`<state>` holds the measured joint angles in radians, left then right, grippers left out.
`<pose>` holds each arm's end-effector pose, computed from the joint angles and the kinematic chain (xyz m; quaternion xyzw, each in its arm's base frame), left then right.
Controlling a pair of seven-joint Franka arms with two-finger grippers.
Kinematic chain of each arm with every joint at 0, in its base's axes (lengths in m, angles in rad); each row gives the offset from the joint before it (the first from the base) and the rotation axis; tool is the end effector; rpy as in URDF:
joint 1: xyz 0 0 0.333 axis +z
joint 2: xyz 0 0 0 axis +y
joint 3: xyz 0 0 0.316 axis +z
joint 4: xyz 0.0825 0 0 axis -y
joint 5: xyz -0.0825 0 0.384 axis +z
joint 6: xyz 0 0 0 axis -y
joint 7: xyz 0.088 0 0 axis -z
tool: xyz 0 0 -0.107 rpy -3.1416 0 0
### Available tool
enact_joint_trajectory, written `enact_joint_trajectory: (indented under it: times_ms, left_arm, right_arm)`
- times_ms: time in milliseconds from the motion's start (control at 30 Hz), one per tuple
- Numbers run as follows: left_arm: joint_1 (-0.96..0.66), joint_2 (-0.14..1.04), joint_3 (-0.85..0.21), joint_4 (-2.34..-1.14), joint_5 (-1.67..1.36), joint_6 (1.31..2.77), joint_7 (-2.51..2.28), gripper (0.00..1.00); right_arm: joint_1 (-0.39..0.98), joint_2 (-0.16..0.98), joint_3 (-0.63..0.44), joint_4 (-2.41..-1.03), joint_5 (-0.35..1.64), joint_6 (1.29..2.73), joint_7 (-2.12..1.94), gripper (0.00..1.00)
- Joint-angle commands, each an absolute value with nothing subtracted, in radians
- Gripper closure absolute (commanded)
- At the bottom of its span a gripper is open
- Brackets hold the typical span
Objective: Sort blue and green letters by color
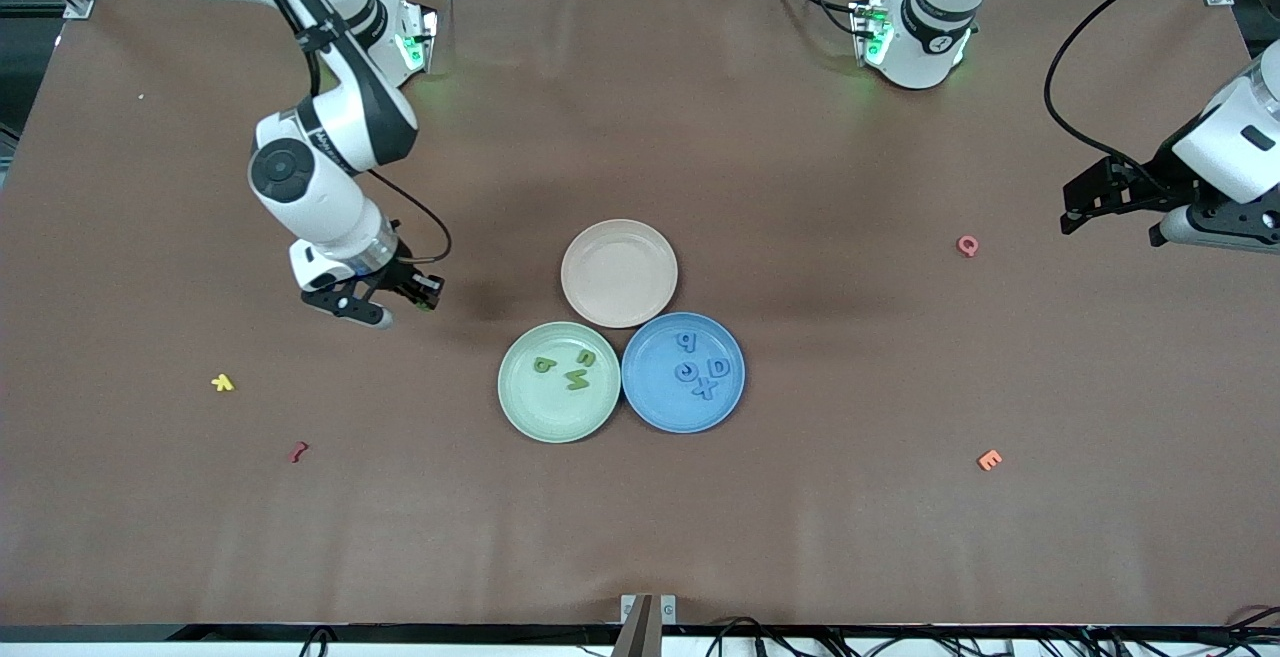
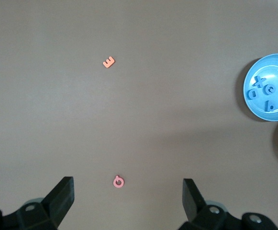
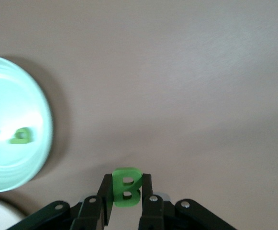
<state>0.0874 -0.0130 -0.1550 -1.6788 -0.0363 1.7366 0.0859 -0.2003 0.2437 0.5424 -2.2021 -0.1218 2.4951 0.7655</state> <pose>0.5623 -0.0419 0.5952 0.9965 -0.0743 0.0355 0.0167 0.5287 0.1863 0.2947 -0.9837 0.1728 -0.0256 0.0433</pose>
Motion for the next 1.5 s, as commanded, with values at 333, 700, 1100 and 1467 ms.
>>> enact_joint_trajectory:
  times_ms: [333, 700, 1100, 1467]
  left_arm:
    - [0.095, -0.029, -0.160, -1.695, -0.037, 1.749, 0.106, 0.00]
    - [0.097, -0.029, -0.160, -1.695, -0.037, 1.749, 0.106, 0.00]
    - [0.101, -0.026, -0.158, -1.694, -0.037, 1.750, 0.107, 0.00]
    - [0.104, -0.026, -0.158, -1.694, -0.037, 1.755, 0.106, 0.00]
  right_arm:
    - [-0.045, 0.419, 0.532, -1.993, -0.288, 2.456, 1.198, 1.00]
    - [0.061, 0.564, 0.515, -1.776, -0.387, 2.321, 1.410, 1.00]
    - [0.245, 0.658, 0.365, -1.641, -0.394, 2.322, 1.489, 1.00]
    - [0.256, 0.712, 0.365, -1.569, -0.391, 2.329, 1.519, 0.65]
